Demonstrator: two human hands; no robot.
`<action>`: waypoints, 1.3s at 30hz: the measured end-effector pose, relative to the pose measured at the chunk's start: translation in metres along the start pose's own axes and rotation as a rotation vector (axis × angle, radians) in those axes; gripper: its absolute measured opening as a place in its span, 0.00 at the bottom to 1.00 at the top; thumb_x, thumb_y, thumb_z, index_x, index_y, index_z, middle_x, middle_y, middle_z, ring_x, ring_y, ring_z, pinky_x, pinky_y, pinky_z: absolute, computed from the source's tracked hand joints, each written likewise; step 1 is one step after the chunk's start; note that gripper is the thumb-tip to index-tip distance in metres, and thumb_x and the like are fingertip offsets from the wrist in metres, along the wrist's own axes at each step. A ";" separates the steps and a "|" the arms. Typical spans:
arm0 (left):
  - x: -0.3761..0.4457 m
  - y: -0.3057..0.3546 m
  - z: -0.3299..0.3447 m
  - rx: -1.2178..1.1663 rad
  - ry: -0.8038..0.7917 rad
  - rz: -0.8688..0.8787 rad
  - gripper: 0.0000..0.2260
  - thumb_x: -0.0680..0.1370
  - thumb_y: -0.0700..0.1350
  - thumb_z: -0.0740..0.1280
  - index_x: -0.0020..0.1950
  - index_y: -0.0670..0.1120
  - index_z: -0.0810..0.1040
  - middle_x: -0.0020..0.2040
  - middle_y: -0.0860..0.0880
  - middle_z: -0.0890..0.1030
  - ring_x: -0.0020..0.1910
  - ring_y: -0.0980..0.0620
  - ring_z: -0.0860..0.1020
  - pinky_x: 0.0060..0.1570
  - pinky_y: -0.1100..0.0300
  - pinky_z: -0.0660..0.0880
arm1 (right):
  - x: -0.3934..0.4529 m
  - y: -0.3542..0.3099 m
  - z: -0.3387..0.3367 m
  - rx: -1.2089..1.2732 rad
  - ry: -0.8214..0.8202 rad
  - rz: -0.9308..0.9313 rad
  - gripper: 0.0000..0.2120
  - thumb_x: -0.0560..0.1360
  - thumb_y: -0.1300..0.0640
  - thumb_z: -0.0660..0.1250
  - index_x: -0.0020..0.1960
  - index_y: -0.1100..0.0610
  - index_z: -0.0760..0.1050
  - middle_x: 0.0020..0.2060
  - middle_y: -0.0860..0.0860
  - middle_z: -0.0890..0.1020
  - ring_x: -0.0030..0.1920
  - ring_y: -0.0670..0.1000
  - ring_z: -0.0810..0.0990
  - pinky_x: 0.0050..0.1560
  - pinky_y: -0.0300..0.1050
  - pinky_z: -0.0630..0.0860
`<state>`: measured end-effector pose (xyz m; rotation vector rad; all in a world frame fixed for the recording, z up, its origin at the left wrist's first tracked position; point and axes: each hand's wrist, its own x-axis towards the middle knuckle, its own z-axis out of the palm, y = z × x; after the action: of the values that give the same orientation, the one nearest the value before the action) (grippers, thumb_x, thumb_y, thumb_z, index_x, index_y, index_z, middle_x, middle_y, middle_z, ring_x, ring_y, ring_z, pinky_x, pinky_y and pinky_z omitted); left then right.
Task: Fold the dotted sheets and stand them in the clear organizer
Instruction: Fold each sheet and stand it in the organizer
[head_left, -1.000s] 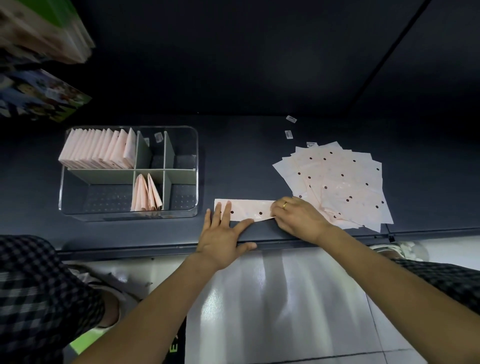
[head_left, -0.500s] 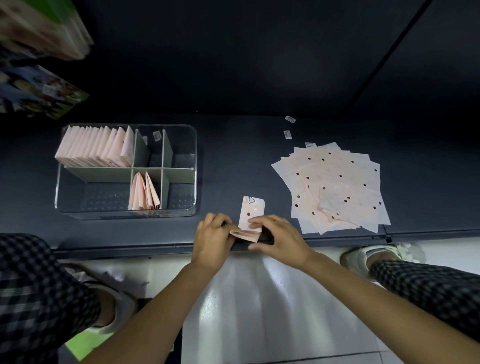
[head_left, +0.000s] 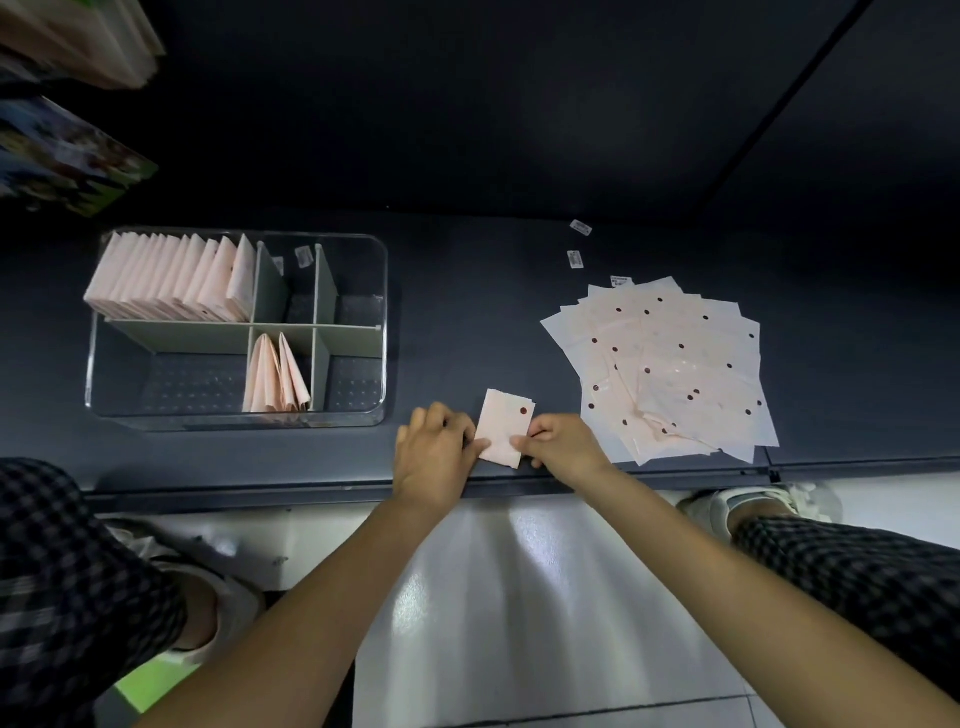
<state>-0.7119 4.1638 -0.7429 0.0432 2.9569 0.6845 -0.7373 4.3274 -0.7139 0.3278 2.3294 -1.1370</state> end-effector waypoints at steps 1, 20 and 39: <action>-0.004 0.003 -0.003 -0.026 0.045 0.026 0.12 0.77 0.53 0.65 0.54 0.47 0.77 0.56 0.48 0.74 0.55 0.46 0.70 0.52 0.56 0.64 | 0.001 -0.001 0.000 0.006 -0.008 0.018 0.09 0.74 0.58 0.69 0.35 0.55 0.74 0.31 0.50 0.80 0.28 0.44 0.76 0.32 0.34 0.70; -0.038 0.007 0.018 0.383 -0.297 0.391 0.32 0.79 0.65 0.47 0.76 0.54 0.37 0.76 0.41 0.35 0.75 0.46 0.33 0.73 0.50 0.34 | -0.002 -0.022 0.017 0.216 0.008 -0.299 0.07 0.76 0.64 0.64 0.52 0.56 0.77 0.48 0.52 0.83 0.50 0.46 0.80 0.54 0.34 0.74; -0.034 -0.002 -0.006 -0.503 -0.049 0.010 0.21 0.76 0.49 0.69 0.68 0.50 0.71 0.68 0.51 0.67 0.66 0.52 0.68 0.64 0.62 0.63 | 0.026 -0.006 -0.001 -0.678 0.032 -0.381 0.04 0.76 0.55 0.65 0.49 0.54 0.76 0.55 0.51 0.72 0.58 0.53 0.66 0.57 0.44 0.64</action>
<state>-0.6791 4.1579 -0.7346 0.0326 2.6498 1.3782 -0.7621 4.3248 -0.7240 -0.3585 2.7021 -0.4232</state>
